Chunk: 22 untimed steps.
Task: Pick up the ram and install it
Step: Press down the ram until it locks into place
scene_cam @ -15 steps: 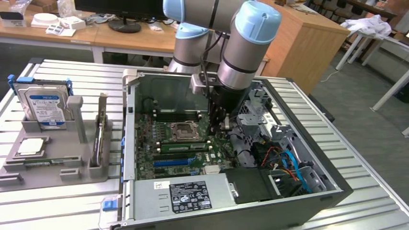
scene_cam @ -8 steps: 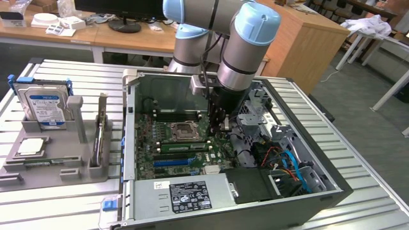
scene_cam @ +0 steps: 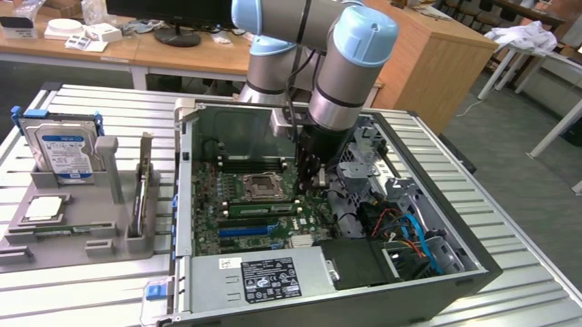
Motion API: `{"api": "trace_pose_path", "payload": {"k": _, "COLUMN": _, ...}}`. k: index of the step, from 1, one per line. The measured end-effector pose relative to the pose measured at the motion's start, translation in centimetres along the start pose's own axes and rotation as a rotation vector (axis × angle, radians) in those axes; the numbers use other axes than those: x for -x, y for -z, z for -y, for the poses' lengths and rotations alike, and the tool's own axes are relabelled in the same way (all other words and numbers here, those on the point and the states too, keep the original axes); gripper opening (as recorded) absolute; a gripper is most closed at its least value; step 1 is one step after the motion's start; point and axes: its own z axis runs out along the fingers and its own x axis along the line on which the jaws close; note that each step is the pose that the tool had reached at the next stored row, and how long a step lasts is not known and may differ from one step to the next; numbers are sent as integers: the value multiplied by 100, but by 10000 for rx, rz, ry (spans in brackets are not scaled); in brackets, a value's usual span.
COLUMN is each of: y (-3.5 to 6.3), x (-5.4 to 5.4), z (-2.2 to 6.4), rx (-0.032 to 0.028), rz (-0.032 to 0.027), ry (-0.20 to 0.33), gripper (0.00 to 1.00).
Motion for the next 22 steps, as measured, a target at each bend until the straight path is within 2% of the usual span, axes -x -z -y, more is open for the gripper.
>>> {"api": "trace_pose_path", "payload": {"k": 22, "y": -32, "x": -2, "z": 20, "rx": 0, "rz": 0, "ry": 1, "gripper": 11}}
